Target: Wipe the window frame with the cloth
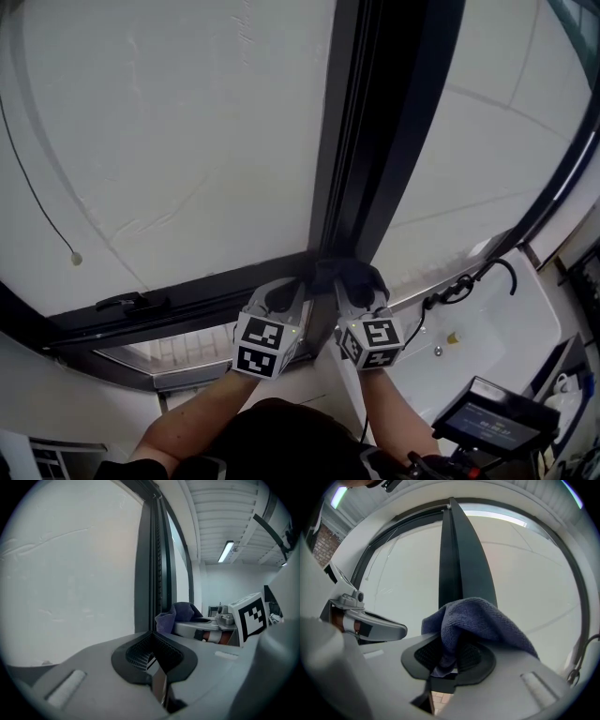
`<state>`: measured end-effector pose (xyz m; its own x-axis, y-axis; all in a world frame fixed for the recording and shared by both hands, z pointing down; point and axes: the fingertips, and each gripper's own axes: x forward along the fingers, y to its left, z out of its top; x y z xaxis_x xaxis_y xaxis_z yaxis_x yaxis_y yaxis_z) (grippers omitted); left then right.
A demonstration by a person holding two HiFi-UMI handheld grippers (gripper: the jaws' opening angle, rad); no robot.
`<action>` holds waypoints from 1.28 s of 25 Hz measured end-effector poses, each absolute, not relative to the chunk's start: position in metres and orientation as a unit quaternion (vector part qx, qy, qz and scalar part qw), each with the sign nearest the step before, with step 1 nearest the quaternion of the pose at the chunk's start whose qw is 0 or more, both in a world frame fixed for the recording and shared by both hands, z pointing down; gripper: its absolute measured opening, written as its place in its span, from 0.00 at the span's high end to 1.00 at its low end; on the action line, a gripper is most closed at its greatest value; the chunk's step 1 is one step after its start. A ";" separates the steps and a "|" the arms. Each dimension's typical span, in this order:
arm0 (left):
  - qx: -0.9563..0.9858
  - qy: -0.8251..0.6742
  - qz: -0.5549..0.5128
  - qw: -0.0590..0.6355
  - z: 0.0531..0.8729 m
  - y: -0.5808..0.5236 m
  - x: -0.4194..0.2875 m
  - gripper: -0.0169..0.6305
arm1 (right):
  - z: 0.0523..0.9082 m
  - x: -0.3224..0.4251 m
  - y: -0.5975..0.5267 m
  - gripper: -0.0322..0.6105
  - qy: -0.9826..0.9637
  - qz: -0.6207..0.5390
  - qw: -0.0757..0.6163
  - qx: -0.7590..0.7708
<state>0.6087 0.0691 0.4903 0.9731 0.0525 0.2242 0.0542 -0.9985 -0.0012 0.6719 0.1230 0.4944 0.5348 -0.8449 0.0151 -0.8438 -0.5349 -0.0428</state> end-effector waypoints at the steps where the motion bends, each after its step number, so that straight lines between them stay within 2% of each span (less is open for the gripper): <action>1: -0.993 -0.025 -0.119 0.003 0.496 0.070 0.608 0.98 | 0.500 0.672 0.123 0.84 0.484 -0.024 0.011 -0.875; 12: -0.992 -0.001 -0.128 -0.006 0.521 0.072 0.604 0.98 | 0.550 0.672 0.120 0.84 0.499 -0.073 0.003 -0.863; 25: -0.990 0.008 -0.140 -0.013 0.538 0.081 0.598 0.98 | 0.554 0.674 0.117 0.84 0.512 -0.074 -0.005 -0.856; 32: -0.989 0.013 -0.145 -0.019 0.546 0.081 0.595 0.98 | 0.549 0.663 0.126 0.84 0.550 -0.045 -0.035 -0.833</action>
